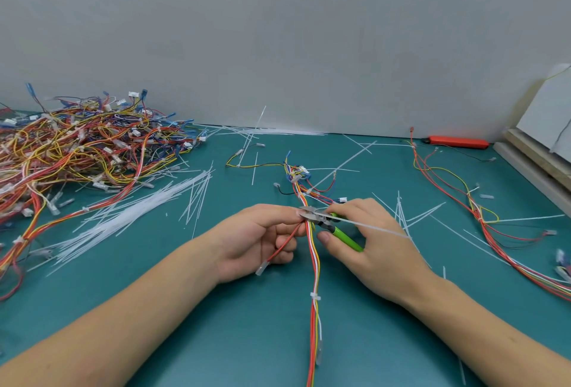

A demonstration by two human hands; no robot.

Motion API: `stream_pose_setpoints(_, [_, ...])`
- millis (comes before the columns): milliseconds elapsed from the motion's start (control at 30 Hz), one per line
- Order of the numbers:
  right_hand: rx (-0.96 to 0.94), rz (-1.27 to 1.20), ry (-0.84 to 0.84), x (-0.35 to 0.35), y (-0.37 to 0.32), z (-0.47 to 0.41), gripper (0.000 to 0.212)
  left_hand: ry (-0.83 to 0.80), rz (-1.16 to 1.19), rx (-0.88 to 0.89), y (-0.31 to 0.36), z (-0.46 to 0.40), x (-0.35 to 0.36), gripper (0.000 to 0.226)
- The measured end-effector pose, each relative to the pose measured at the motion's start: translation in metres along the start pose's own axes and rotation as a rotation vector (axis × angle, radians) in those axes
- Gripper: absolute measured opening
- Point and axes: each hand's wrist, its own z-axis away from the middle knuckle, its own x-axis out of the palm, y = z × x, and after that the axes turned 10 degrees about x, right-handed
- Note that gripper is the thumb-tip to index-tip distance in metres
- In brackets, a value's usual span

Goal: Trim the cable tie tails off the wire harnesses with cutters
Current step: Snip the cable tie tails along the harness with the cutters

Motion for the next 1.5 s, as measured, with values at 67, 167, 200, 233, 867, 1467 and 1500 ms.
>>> stream_pose_setpoints(67, [0.002,-0.011,0.006,0.0001,-0.0002,-0.0003,0.042,-0.009,0.001,0.010,-0.0004,-0.0008,0.0001,0.009])
stream_pose_setpoints(167, [0.019,-0.023,-0.008,0.0007,0.0007,-0.0013,0.043,-0.013,-0.012,0.016,-0.0014,-0.0013,0.0005,0.010])
stream_pose_setpoints(200, [0.024,-0.021,-0.011,0.0010,0.0012,-0.0016,0.043,-0.013,-0.015,0.018,-0.0017,-0.0014,0.0005,0.010])
stream_pose_setpoints(233, [0.027,-0.019,-0.013,0.0012,0.0017,-0.0017,0.043,-0.010,-0.014,0.019,-0.0020,-0.0016,0.0004,0.010])
stream_pose_setpoints(867, [0.036,-0.024,0.012,0.0011,0.0023,-0.0024,0.031,0.017,-0.004,-0.001,-0.0021,-0.0011,0.0000,0.007])
stream_pose_setpoints(1467, [0.025,-0.006,-0.035,-0.0006,0.0017,-0.0014,0.030,0.007,-0.010,0.013,-0.0025,-0.0019,-0.0006,0.013])
stream_pose_setpoints(1500, [0.025,-0.001,-0.028,-0.0002,0.0020,-0.0012,0.028,0.005,-0.009,0.015,-0.0026,-0.0018,-0.0010,0.015])
